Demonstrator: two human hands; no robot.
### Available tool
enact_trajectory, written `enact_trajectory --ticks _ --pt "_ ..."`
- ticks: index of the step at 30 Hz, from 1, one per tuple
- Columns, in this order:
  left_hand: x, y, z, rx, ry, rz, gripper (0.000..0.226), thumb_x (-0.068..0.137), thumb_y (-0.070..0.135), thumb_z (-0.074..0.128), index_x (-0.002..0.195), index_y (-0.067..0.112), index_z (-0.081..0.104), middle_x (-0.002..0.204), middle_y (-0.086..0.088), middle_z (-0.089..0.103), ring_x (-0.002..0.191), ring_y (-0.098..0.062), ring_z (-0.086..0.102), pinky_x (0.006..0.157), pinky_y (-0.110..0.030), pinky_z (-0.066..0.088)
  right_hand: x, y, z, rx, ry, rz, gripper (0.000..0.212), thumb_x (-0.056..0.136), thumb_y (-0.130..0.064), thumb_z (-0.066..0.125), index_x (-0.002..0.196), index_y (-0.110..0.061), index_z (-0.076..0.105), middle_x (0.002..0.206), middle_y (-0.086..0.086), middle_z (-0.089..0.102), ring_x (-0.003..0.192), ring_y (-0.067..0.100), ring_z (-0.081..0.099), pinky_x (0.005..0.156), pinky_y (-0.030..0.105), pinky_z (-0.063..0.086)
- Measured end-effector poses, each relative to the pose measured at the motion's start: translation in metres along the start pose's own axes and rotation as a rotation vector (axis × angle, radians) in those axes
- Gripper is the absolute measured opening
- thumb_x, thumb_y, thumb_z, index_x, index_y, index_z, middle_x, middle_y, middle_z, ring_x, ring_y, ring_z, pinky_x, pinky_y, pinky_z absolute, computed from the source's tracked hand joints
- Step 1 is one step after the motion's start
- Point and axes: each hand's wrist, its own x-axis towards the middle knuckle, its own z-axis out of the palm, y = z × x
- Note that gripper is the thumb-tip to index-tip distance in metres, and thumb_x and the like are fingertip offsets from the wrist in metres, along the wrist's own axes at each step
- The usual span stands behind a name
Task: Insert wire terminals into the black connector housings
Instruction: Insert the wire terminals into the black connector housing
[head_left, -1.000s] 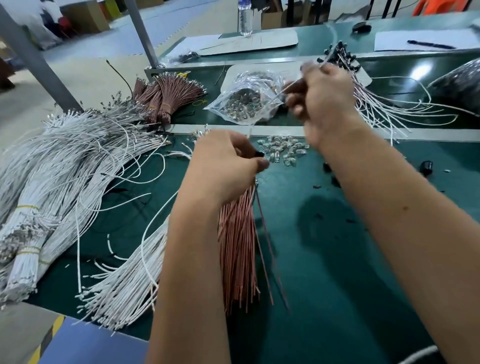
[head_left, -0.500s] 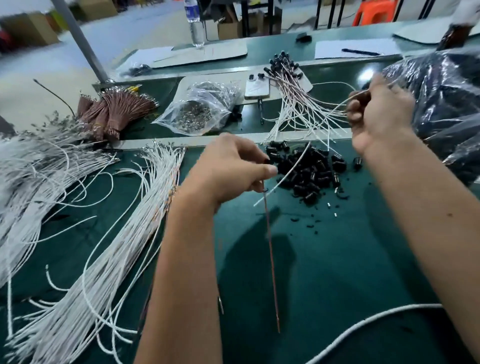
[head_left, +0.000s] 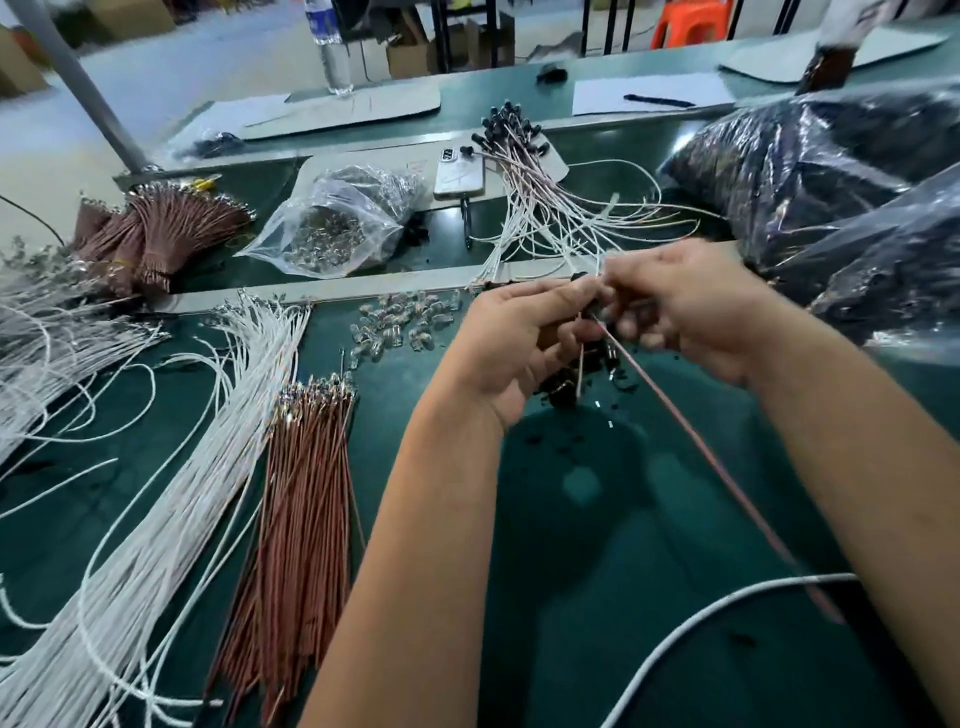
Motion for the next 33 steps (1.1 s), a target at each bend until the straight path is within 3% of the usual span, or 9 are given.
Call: enact_trajectory --ticks 4,7,11,14,17,19,21,26,33 --pt "0.005 -0.008 -0.005 -0.014 0.017 0.009 0.027 0.095 0.007 0.063 0.115 -0.011 0.066 0.083 -0.010 0.068 0.053 -0.005 0.056 0.047 -0.010 0.045 -0.026 0.019 0.006 0.103 -0.225 0.034 0.041 0.107 -0.020 0.052 0.080 -0.014 0.082 0.077 0.006 0.075 0.048 0.009 0.055 0.036 0.016 0.034" --pt "0.006 -0.013 -0.009 -0.025 0.029 0.015 0.032 0.095 0.008 0.064 0.117 -0.015 0.064 0.078 -0.005 0.070 0.051 -0.004 0.054 0.045 -0.010 0.044 -0.033 0.025 0.008 0.080 -0.259 -0.002 0.019 0.091 -0.022 0.067 0.094 -0.011 0.084 0.069 0.001 0.068 0.050 0.008 0.053 0.037 0.015 0.032" --pt "0.006 -0.021 -0.014 0.024 0.028 -0.005 0.035 0.093 0.007 0.065 0.119 -0.016 0.062 0.078 -0.004 0.072 0.055 -0.005 0.049 0.046 -0.010 0.041 -0.033 0.032 0.008 0.019 -0.244 -0.026 0.044 0.073 -0.032 0.077 0.102 0.001 0.078 0.069 0.006 0.059 0.047 0.005 0.049 0.034 0.013 0.027" --pt "0.005 -0.024 -0.017 0.045 0.018 0.014 0.031 0.091 0.008 0.067 0.114 -0.013 0.066 0.089 -0.008 0.074 0.053 -0.003 0.053 0.047 -0.010 0.041 -0.032 0.035 0.007 0.092 -0.311 0.021 0.038 0.077 -0.027 0.075 0.105 -0.002 0.080 0.068 0.003 0.060 0.048 0.004 0.049 0.033 0.012 0.027" --pt "0.003 -0.024 -0.021 0.085 -0.022 0.023 0.015 0.087 0.010 0.071 0.101 0.002 0.072 0.104 -0.014 0.075 0.055 -0.003 0.058 0.049 -0.011 0.042 -0.030 0.038 0.009 0.105 -0.314 0.050 0.031 0.081 -0.022 0.074 0.101 0.001 0.078 0.071 0.007 0.058 0.047 0.004 0.045 0.033 0.012 0.025" --pt "-0.001 -0.024 -0.026 0.136 -0.050 0.032 0.003 0.082 0.014 0.075 0.083 0.016 0.076 0.108 -0.015 0.075 0.057 -0.006 0.062 0.050 -0.013 0.042 -0.032 0.037 0.011 0.098 -0.268 0.061 0.012 0.093 -0.012 0.068 0.092 -0.001 0.072 0.074 0.012 0.056 0.046 0.005 0.043 0.033 0.013 0.024" --pt "-0.003 -0.025 -0.034 0.207 -0.046 0.092 0.007 0.080 0.013 0.077 0.077 0.019 0.077 0.107 -0.016 0.075 0.058 -0.010 0.066 0.052 -0.015 0.043 -0.031 0.038 0.008 0.139 -0.160 0.045 0.017 0.098 -0.005 0.062 0.083 -0.008 0.066 0.068 0.008 0.054 0.046 0.007 0.045 0.033 0.013 0.025" --pt "-0.002 -0.032 -0.052 0.404 -0.011 0.362 0.014 0.081 -0.001 0.079 0.092 0.006 0.075 0.091 -0.020 0.076 0.073 -0.019 0.070 0.070 -0.025 0.056 -0.033 0.034 0.006 0.338 0.006 -0.220 0.018 0.099 -0.001 0.062 0.084 -0.011 0.063 0.069 0.003 0.063 0.057 0.012 0.057 0.040 0.016 0.037" --pt "0.001 -0.035 -0.055 0.536 0.005 0.518 0.022 0.074 -0.007 0.083 0.092 0.003 0.077 0.089 -0.014 0.077 0.079 -0.018 0.071 0.080 -0.031 0.059 -0.040 0.033 0.023 0.135 0.098 -0.630 0.013 0.093 0.011 0.066 0.089 -0.001 0.065 0.070 0.013 0.067 0.058 0.020 0.066 0.049 0.026 0.051"
